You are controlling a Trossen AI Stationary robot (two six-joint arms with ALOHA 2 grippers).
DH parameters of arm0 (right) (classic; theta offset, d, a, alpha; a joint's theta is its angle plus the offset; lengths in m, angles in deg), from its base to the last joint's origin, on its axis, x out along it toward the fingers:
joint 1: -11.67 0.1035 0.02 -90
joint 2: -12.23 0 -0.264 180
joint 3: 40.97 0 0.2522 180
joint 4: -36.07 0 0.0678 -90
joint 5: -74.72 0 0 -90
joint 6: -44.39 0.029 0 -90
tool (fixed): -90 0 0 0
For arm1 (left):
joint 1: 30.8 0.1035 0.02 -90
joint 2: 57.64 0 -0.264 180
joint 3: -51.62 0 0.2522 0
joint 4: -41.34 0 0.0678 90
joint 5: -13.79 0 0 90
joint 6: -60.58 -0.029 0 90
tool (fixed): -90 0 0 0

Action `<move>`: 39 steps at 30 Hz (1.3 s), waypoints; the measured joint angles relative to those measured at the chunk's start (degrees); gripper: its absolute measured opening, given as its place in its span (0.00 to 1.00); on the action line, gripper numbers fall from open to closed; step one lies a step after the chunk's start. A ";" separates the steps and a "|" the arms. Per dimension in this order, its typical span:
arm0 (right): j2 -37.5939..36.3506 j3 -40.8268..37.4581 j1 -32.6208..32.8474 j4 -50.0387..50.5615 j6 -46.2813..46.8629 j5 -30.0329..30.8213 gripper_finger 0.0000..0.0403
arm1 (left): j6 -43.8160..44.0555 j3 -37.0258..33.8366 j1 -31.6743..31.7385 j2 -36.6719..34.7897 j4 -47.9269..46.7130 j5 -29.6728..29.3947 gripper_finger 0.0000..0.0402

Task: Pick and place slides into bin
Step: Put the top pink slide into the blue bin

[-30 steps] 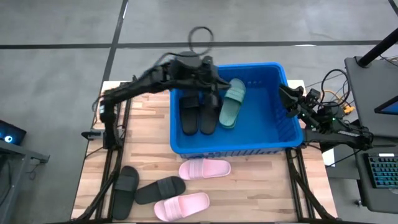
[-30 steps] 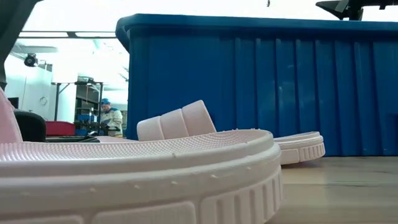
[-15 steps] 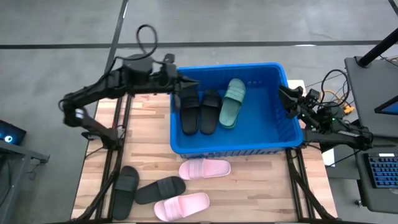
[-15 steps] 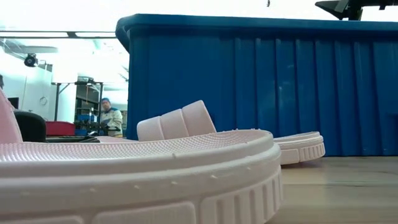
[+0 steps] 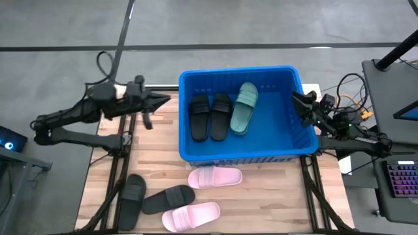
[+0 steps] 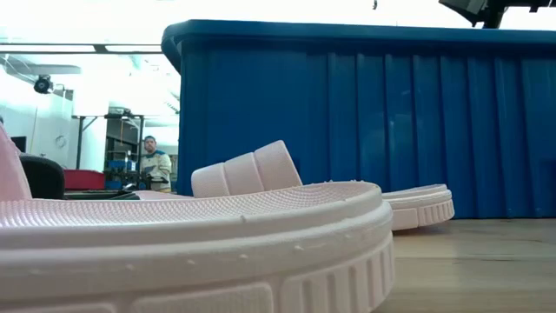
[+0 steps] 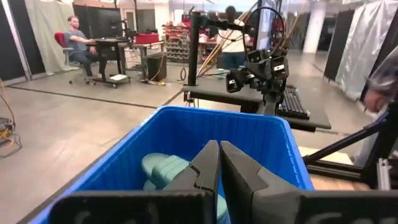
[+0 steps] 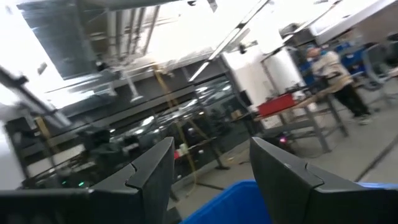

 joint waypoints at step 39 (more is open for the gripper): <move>35.22 28.14 4.37 6.02 1.57 -15.74 0.50 | 7.09 -31.43 -0.01 -42.21 3.83 -7.39 0.00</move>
